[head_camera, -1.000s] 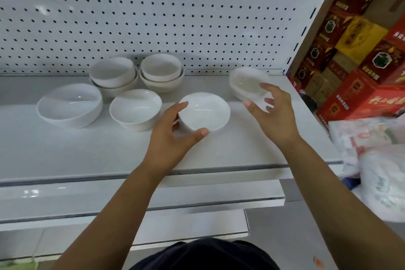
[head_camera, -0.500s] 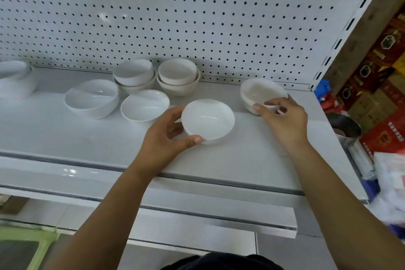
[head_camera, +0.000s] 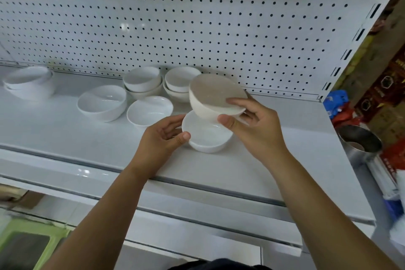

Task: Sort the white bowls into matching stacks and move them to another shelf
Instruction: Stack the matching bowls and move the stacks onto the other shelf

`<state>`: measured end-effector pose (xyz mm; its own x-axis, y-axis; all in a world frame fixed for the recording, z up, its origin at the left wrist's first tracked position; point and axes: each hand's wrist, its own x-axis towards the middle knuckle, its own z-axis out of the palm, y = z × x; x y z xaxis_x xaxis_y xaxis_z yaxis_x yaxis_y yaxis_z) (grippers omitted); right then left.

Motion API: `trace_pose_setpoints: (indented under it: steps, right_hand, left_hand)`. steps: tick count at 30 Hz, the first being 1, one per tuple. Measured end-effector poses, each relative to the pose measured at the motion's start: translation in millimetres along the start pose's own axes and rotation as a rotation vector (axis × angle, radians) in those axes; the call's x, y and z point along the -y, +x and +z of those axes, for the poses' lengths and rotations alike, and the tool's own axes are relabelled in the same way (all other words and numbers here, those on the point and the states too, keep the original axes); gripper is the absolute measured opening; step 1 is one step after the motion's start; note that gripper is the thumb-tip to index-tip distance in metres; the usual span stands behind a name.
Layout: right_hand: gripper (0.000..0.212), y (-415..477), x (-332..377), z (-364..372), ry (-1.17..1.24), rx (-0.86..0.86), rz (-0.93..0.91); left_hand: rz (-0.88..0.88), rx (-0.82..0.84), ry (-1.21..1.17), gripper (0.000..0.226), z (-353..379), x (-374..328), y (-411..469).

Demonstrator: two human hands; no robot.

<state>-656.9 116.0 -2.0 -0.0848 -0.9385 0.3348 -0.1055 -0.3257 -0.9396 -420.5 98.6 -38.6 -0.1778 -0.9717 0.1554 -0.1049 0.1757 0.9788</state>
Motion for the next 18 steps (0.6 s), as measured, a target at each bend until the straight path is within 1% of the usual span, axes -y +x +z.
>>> trace_pose_setpoints:
  steps: [4, 6, 10, 13, 18]
  right_hand:
    - [0.054, -8.5, -10.9, 5.8, -0.06, 0.08, -0.041]
    - [0.058, -10.8, -15.3, 6.6, -0.098, 0.095, -0.063]
    - [0.058, -13.5, -20.6, 4.5, -0.105, 0.1, -0.031]
    - [0.067, -18.9, -25.3, 6.4, -0.156, 0.131, -0.022]
    - [0.089, -24.4, -29.9, 9.5, -0.145, 0.132, 0.078]
  left_hand:
    - [0.004, -0.012, 0.01, 0.04, 0.4, 1.3, -0.3]
    - [0.016, -0.021, 0.015, 0.036, -0.8, 2.3, -0.4]
    - [0.014, -0.021, -0.014, 0.04, -1.8, 4.3, 1.1]
    - [0.003, -0.029, -0.016, 0.04, -1.0, 5.3, 0.9]
    - [0.021, -0.056, -0.001, 0.036, 1.9, 0.1, -3.7]
